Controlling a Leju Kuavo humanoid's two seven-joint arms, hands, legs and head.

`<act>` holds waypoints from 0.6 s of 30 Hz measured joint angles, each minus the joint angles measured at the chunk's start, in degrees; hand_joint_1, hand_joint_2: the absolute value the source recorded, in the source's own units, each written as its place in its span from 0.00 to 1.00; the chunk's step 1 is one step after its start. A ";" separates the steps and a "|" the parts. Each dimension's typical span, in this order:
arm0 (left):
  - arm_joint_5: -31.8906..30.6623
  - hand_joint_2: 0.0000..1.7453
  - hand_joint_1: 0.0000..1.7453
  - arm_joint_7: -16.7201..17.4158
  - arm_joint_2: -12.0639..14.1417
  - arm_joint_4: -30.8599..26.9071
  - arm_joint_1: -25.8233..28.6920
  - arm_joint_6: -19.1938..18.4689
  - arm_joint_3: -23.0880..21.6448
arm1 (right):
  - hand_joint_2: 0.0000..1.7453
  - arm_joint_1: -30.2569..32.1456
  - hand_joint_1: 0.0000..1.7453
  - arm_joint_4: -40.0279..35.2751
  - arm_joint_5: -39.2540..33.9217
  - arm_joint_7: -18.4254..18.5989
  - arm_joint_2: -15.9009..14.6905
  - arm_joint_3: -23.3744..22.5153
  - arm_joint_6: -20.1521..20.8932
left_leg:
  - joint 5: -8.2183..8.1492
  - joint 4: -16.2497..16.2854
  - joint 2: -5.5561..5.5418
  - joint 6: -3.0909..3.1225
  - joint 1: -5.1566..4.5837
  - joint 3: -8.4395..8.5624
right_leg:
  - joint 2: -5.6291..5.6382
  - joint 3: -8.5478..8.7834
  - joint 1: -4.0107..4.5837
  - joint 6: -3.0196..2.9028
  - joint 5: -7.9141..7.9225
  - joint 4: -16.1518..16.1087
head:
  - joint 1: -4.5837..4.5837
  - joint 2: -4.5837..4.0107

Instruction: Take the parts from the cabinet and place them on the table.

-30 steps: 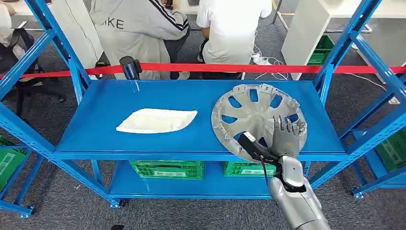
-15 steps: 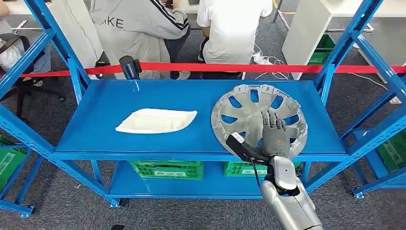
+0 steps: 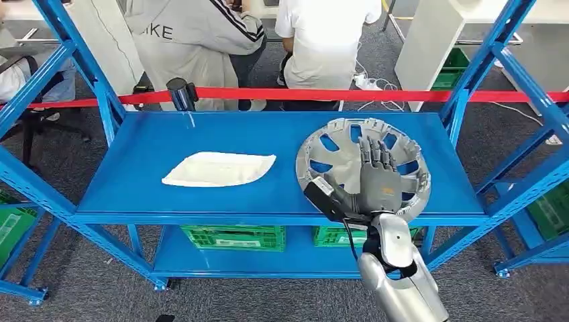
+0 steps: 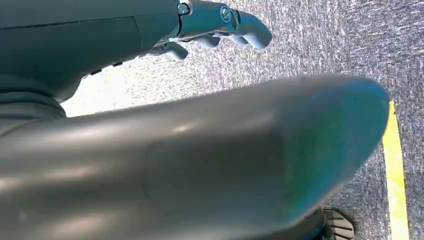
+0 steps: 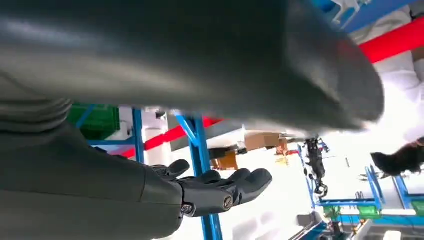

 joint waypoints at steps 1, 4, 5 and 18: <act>-0.07 0.00 0.00 0.00 0.00 0.00 -0.01 0.00 0.00 | 0.00 0.04 0.00 -0.02 -0.07 0.19 0.00 0.02 0.38 | 0.00 0.00 0.00 0.00 0.00 0.00 | 0.00 0.00 0.00 0.00 0.00 0.00 | 0.00 0.00; -0.39 0.00 0.00 0.24 0.00 0.00 -0.02 0.00 0.00 | 0.00 0.26 0.00 0.09 -1.73 0.42 0.13 0.02 2.02 | 0.00 0.00 -0.01 0.00 0.00 -0.01 | 0.00 0.00 0.00 0.00 0.00 0.00 | 0.00 0.00; -0.59 0.00 0.00 0.35 0.00 0.00 -0.04 0.00 0.02 | 0.00 0.39 0.00 0.35 -2.38 0.37 0.20 0.02 2.43 | 0.00 0.00 0.00 0.00 0.00 -0.01 | 0.00 0.00 0.00 0.00 0.00 0.00 | 0.00 0.00; -0.83 0.00 0.00 0.52 0.00 0.00 -0.07 0.00 0.02 | 0.00 1.05 0.00 1.92 -3.08 0.33 0.46 0.00 2.78 | 0.00 0.00 0.00 0.00 0.00 -0.05 | 0.00 -0.05 0.00 0.00 0.00 0.00 | 0.00 0.00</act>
